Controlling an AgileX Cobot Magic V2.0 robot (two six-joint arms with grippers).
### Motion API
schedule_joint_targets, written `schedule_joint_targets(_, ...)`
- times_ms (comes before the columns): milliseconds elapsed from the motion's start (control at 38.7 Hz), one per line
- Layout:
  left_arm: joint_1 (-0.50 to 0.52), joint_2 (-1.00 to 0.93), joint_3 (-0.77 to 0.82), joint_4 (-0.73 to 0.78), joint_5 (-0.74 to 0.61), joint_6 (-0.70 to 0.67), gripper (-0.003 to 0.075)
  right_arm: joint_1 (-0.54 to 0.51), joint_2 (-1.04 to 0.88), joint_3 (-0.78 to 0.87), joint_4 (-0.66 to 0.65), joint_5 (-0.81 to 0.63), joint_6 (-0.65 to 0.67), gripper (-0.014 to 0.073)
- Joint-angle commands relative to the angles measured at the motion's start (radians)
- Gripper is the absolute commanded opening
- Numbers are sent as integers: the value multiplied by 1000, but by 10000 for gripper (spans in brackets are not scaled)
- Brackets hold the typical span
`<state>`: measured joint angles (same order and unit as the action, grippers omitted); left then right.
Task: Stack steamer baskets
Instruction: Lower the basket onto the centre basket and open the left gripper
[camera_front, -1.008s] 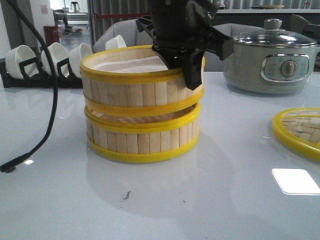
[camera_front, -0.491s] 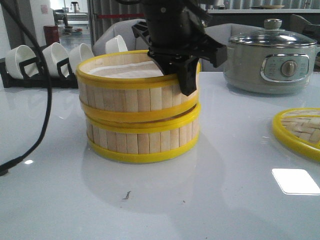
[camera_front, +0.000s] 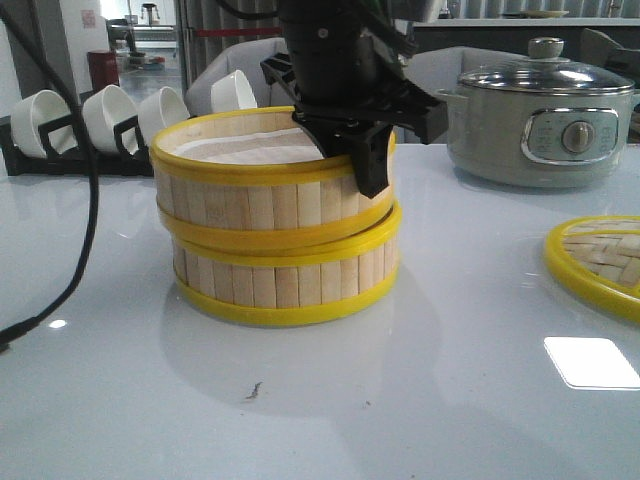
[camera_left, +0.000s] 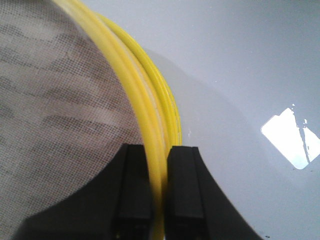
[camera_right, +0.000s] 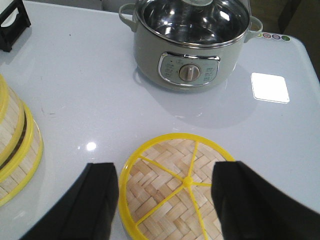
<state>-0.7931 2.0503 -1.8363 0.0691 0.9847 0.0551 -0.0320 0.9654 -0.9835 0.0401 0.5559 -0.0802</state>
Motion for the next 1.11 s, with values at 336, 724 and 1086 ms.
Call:
schedule_joint_targets(336, 5, -67, -31, -9, -85, 5, 196, 0, -11, -38, -11, -72, -10, 517)
schedule_joint_targets(724, 5, -67, -31, -9, -93, 5, 352, 0, -11, -38, -11, -73, -10, 517)
schedule_joint_targets(1086, 12, -101, -155, 130, 13, -29, 143, 0, -11, -38, -10, -73, -10, 517)
